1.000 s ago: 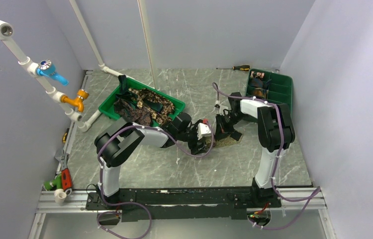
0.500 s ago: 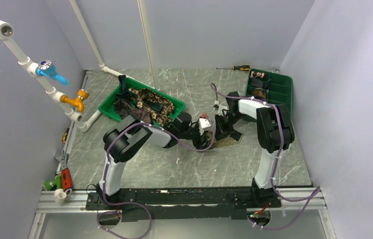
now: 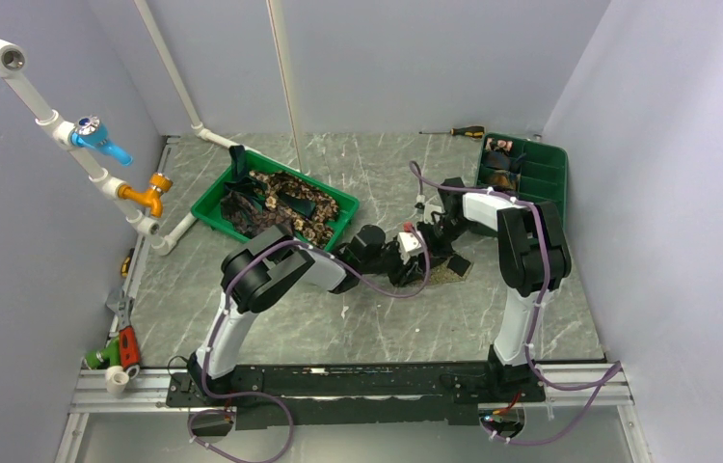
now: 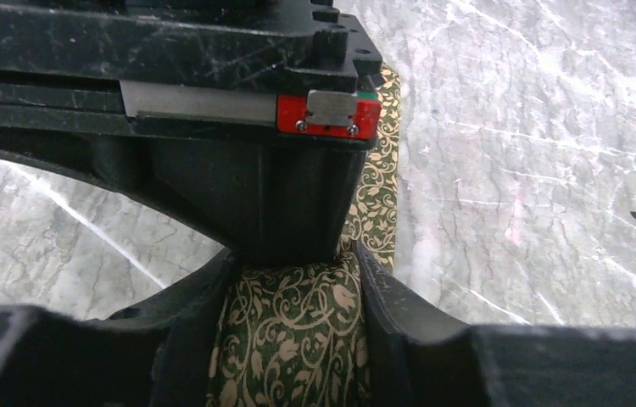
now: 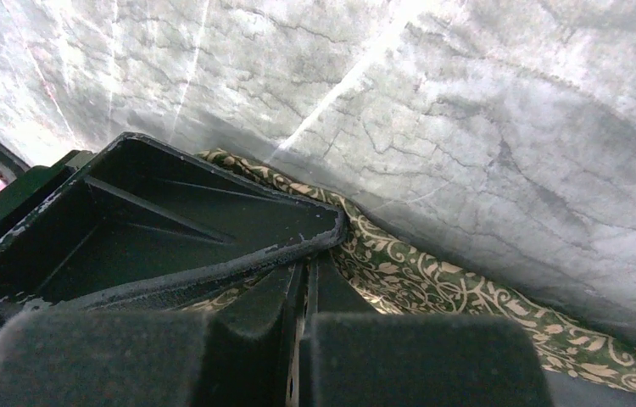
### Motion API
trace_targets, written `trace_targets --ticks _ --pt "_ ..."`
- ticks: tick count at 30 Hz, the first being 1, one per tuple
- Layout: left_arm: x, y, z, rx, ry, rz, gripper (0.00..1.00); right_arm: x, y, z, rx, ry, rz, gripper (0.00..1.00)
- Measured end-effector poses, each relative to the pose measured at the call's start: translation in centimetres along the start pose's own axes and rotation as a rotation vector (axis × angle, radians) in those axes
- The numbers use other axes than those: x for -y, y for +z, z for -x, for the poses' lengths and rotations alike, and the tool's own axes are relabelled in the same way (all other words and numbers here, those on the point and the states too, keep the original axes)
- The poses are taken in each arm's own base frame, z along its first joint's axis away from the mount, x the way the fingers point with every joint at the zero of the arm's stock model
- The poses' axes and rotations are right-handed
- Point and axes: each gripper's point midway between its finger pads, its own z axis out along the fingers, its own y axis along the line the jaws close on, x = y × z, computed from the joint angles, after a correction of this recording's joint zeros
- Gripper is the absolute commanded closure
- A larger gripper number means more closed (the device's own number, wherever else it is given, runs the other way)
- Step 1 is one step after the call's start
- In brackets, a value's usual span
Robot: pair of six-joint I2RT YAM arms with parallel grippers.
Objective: Roll the ties
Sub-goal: Roll the tie at the center of the board.
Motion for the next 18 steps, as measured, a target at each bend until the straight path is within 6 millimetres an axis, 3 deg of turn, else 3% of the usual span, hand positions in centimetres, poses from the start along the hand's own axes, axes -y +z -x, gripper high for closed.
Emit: trace_targets --ticks 3,7,10,14,18 --pt "-0.2 -0.5 -0.3 -0.008 0.029 0.016 0.74 -0.2 0.0 0.0 0.001 -0.010 0.016 0.91" --pt "0.1 -2.4 -1.1 -0.036 0.104 0.021 0.73 -0.9 -0.2 -0.4 -0.014 -0.026 0.069 0.64" --pt "0.1 -3.6 -1.6 -0.058 0.137 0.010 0.73 -0.3 -1.5 -0.7 -0.009 0.007 0.106 0.51" --pt "-0.1 -3.8 -1.7 -0.072 0.142 -0.009 0.73 -0.8 -3.5 -0.6 0.029 0.035 0.188 0.45" --pt "-0.1 -3.8 -1.7 -0.082 0.139 -0.024 0.72 -3.6 -3.6 -0.6 0.028 -0.002 0.285 0.43"
